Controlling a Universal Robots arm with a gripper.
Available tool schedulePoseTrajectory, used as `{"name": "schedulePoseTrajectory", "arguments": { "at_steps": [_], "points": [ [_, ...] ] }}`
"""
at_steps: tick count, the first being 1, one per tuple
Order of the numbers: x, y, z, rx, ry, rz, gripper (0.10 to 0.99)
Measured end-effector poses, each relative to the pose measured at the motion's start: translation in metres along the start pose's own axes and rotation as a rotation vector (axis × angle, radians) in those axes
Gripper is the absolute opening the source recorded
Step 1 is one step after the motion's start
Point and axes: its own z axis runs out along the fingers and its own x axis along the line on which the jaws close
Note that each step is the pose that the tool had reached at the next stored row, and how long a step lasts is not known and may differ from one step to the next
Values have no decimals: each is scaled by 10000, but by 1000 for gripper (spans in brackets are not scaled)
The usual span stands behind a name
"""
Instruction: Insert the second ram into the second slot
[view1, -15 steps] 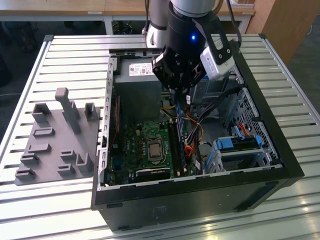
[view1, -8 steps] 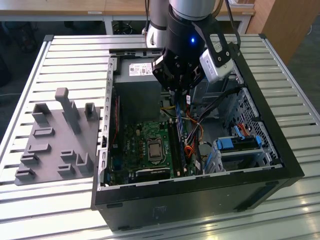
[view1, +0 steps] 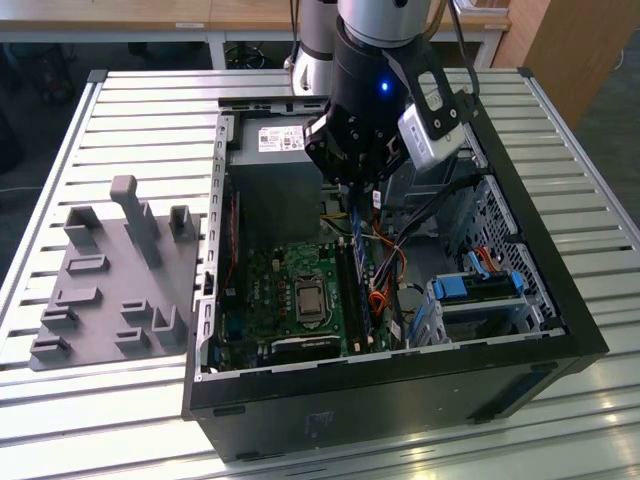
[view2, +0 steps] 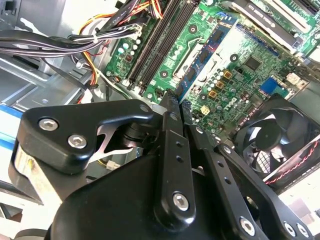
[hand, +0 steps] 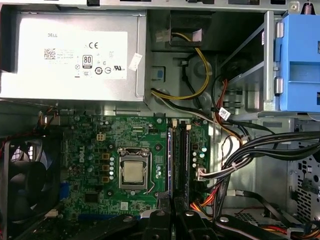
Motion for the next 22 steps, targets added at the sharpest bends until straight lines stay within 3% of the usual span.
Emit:
{"name": "schedulePoseTrajectory", "arguments": {
  "at_steps": [22],
  "points": [
    [0, -2, 102, 2, 2, -128, 137]
  ]
}}
